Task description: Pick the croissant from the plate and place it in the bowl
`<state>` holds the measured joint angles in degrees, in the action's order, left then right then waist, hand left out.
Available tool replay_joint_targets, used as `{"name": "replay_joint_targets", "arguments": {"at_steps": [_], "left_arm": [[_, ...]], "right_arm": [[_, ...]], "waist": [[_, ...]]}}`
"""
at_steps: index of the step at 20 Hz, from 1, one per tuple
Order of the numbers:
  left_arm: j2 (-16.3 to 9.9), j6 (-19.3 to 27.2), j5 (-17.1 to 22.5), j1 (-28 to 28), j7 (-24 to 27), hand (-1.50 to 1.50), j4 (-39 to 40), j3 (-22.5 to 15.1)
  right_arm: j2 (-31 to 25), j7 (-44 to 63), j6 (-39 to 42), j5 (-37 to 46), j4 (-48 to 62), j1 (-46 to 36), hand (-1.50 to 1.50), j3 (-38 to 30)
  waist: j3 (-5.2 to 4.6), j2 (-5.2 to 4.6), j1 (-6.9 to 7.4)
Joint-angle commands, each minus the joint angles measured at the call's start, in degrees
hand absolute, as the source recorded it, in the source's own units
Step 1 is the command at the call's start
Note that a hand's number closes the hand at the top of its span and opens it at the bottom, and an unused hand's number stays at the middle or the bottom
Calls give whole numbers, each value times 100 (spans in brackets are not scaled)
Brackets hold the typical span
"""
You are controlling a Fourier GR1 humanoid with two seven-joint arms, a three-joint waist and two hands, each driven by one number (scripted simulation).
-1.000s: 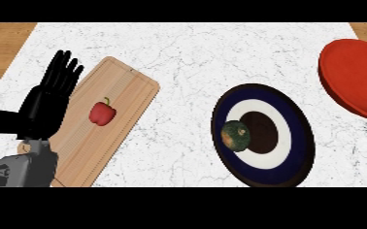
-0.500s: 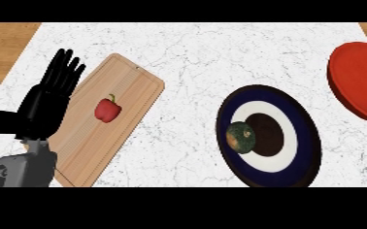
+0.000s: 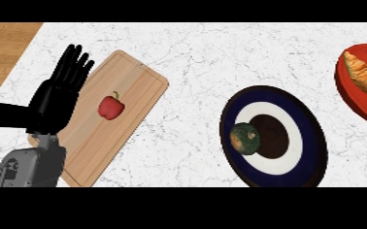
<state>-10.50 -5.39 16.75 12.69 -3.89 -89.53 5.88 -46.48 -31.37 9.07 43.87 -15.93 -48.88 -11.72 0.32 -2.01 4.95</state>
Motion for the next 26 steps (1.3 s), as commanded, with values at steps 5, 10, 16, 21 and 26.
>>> {"name": "replay_joint_targets", "arguments": {"at_steps": [5,10,16,21,26], "left_arm": [[0,4,-31,-14,22,0,-31,-4],[119,13,-31,-200,128,0,-75,-49],[-76,-63,21,-173,-14,0,-241,37],[-61,46,75,-1,-80,0,-137,144],[25,37,54,-186,58,0,-149,116]], "right_arm": [[31,-949,691,-517,558,-312,-150,-511],[-148,-1029,1286,-1525,948,-437,-150,-1530],[-751,-516,1592,-2091,1224,-461,-150,-2141],[-1174,-453,1860,-2302,1270,-194,-150,-2358],[-1599,-423,2308,-2385,1302,170,-150,-2440]], "waist": [[19,-13,-4],[25,-2,-94],[25,-17,-42],[37,-38,-120],[56,-56,-157]]}}
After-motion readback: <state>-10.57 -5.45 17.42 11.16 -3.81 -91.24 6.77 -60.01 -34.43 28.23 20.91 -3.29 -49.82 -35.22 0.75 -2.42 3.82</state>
